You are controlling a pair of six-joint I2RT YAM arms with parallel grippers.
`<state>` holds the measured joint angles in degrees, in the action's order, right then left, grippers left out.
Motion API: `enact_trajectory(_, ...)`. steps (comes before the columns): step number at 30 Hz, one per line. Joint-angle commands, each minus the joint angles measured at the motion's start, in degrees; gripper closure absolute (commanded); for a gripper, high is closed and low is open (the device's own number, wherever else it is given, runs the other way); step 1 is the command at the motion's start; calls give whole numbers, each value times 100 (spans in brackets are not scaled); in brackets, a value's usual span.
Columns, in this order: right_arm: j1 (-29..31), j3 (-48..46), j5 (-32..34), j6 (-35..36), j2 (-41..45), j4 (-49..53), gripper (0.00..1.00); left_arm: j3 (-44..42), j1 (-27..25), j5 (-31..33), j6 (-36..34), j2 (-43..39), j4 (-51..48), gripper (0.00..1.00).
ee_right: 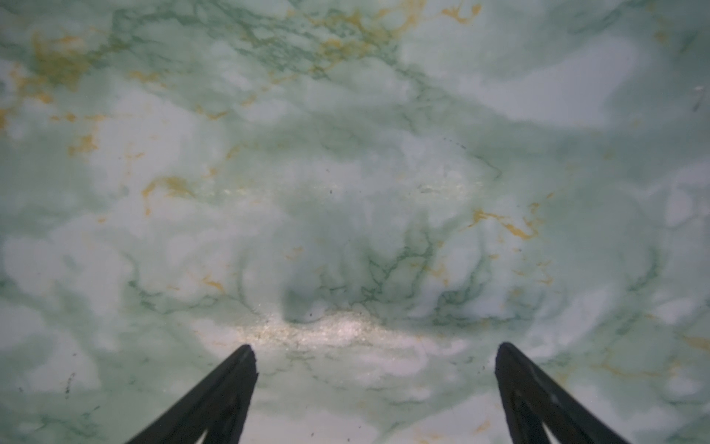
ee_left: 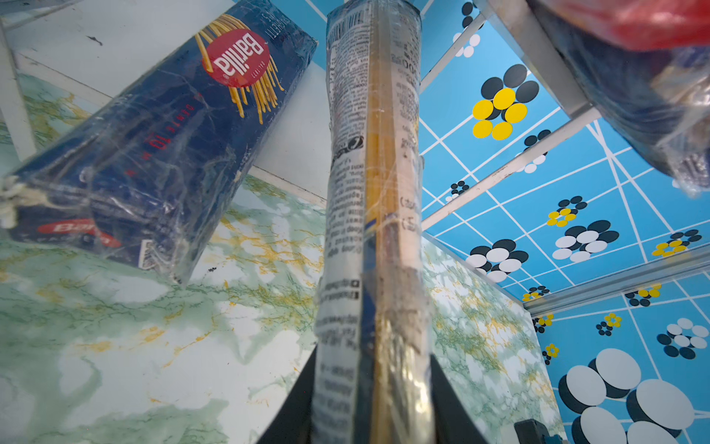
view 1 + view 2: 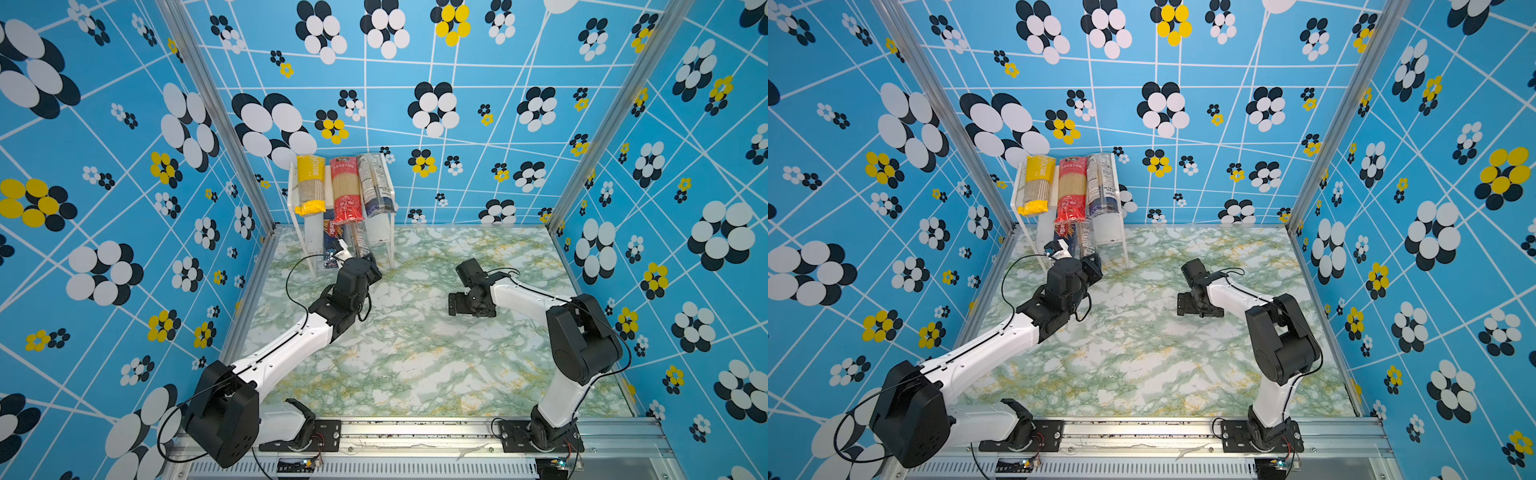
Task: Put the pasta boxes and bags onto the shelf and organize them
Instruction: 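Push the upright spaghetti bag into the lower tier beside the Barilla box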
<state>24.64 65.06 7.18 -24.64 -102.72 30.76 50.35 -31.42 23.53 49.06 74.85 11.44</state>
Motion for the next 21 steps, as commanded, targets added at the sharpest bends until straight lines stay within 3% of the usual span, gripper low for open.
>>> enact_trajectory(1,-39,-98,81,39,95,-22,1,-26,71,-15,106,-6,1332,100)
enact_trajectory(21,-47,-208,80,3,138,-60,1,-170,380,-748,488,300,2153,100)
